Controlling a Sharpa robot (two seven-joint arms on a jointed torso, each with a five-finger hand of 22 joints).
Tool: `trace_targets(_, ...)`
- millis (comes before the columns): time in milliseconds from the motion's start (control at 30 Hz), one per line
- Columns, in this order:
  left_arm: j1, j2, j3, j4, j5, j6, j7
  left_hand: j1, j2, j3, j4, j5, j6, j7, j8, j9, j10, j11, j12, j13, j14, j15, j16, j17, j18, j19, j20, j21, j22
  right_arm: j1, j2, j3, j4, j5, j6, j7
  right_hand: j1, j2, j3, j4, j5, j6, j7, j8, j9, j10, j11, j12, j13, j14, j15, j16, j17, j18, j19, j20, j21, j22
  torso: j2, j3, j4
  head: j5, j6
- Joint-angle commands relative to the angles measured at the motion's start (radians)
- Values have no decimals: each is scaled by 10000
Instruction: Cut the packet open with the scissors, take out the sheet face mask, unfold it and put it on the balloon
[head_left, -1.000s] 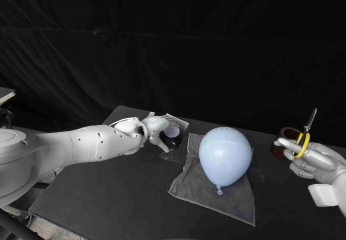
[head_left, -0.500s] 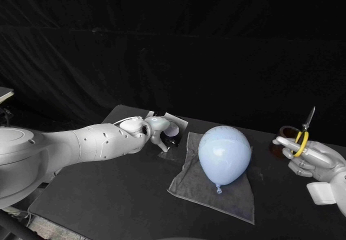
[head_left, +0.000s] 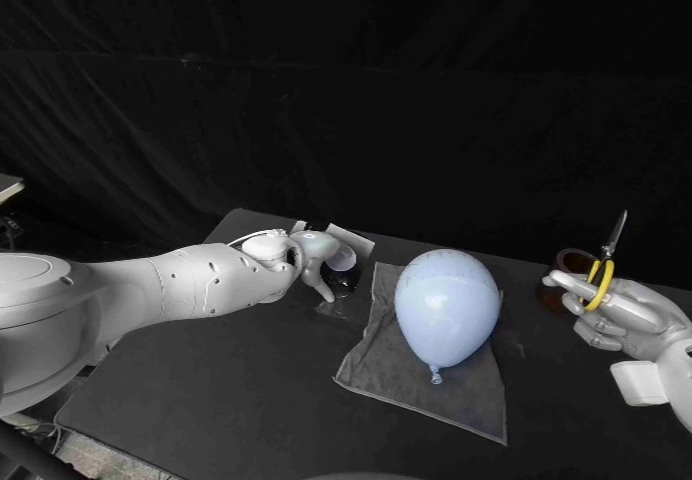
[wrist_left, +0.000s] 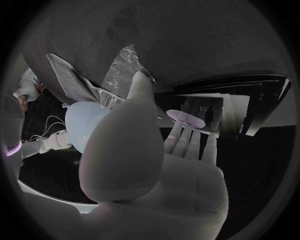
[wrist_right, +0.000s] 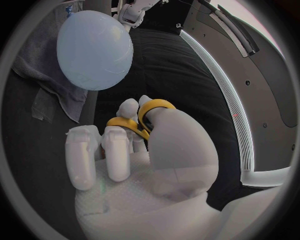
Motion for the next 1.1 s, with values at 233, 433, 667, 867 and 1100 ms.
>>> trace_targets(233, -48, 25, -35, 4, -131, 693, -250, 750, 1717, 1674, -172, -24, 1900, -41, 698, 612, 2323, -93, 311, 135, 1656, -68, 453, 486, 661, 660, 127, 213, 88, 7, 0, 9, 33, -99, 221, 48, 23, 41, -33, -24, -17, -39, 107, -59, -14, 2826, 60, 9425, 3554, 1032, 63, 60, 2564, -63, 1066, 25, 35, 2633, 0, -3, 9, -27, -68)
trace_targets(433, -48, 2, -35, 29, -134, 679, -222, 1083, 1909, 1938, -241, -25, 2486, -66, 879, 736, 3150, -105, 322, 155, 2399, -65, 624, 653, 680, 952, 114, 296, 110, 7, 0, 9, 34, -100, 233, 39, 23, 41, -33, -24, -17, -39, 107, -59, -14, 2826, 60, 9425, 3554, 1032, 63, 60, 2564, -63, 1066, 25, 35, 2633, 3, -8, 10, -20, -98)
trace_targets(667, -48, -31, -35, 69, -135, 581, -163, 1240, 1949, 2083, -260, -24, 2641, -82, 911, 711, 3643, -116, 299, 167, 2765, -66, 687, 708, 682, 1108, 102, 332, 114, 6, 4, 9, 30, -103, 245, 31, 6, 67, -36, -8, -18, -26, 107, -71, -27, 2826, 60, 9425, 3554, 1033, 63, 61, 2567, -63, 1066, 28, 35, 2633, -4, -6, 10, 3, -110)
trace_targets(867, -48, -110, -35, 195, -13, 501, -28, 1182, 1948, 2094, -202, -25, 2665, -33, 900, 691, 3714, -68, 267, 162, 2767, -27, 665, 683, 676, 1088, 112, 320, 102, 6, 5, 9, 28, -87, 268, 18, -3, 74, -39, -1, -17, -23, 108, -77, -32, 2826, 60, 9425, 3554, 1031, 63, 59, 2563, -63, 1066, 29, 35, 2633, -1, -6, 6, 2, -109)
trace_targets(1100, -50, -280, -24, 543, 470, 464, 227, 680, 1839, 1930, -123, -27, 2722, 33, 872, 637, 3752, 13, 150, 150, 2812, 64, 605, 628, 678, 1095, 155, 297, 86, 6, 6, 9, 19, -83, 280, 0, -3, 74, -39, -1, -17, -23, 108, -77, -32, 2826, 60, 9425, 3554, 1031, 63, 59, 2563, -63, 1066, 29, 35, 2633, 5, -7, 6, -29, -87)
